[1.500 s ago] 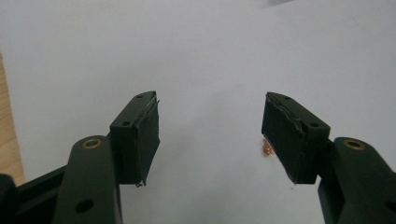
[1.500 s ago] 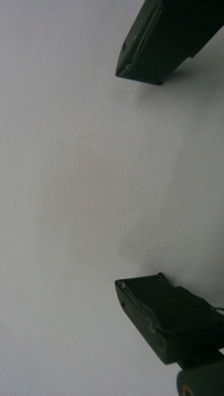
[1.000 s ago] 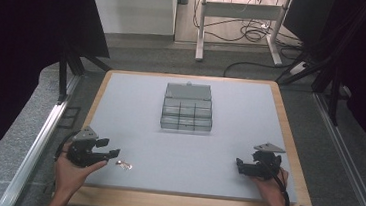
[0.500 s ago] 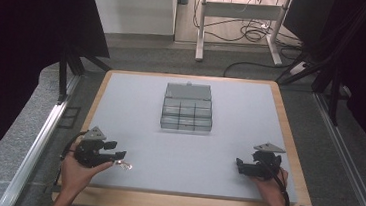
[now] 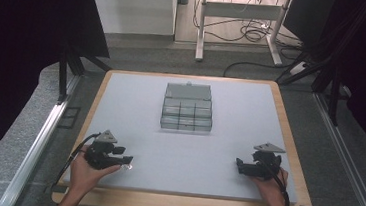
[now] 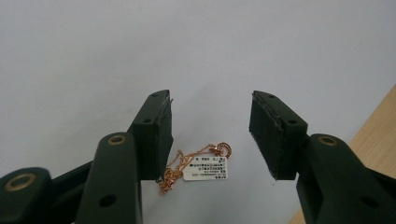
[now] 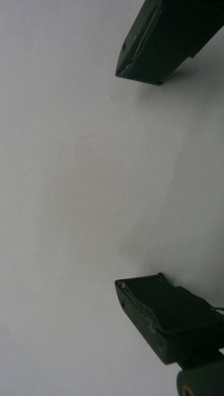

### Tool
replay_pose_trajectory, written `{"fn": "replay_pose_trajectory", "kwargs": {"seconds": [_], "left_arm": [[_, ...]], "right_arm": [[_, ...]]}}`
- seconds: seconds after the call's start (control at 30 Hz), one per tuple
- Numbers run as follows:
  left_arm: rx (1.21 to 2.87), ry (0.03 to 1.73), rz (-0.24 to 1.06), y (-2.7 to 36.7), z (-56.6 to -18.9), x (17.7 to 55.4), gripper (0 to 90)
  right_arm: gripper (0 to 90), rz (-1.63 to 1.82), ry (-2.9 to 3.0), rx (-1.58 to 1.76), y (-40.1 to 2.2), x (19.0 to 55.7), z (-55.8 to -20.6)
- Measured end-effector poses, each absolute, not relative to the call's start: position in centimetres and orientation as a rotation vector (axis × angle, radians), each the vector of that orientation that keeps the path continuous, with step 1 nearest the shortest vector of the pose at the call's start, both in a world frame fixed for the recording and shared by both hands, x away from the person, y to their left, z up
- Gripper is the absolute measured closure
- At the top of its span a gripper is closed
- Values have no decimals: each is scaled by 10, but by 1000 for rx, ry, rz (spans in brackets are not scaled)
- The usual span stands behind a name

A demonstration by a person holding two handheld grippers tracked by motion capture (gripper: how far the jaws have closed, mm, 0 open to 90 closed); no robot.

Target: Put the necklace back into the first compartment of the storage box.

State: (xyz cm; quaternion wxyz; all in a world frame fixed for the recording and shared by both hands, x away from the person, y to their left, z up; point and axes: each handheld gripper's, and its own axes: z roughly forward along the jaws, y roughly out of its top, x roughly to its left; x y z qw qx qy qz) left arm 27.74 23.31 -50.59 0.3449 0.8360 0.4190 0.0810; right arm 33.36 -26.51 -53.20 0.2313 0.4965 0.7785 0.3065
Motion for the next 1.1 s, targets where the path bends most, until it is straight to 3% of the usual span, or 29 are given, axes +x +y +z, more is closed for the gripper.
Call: {"fn": "replay_pose_trajectory", "kwargs": {"seconds": [1.1], "left_arm": [[2277, 1104, 136, 229, -525, 283, 622]], "right_arm": [[13, 843, 2140, 1366, -265, 334, -532]]}}
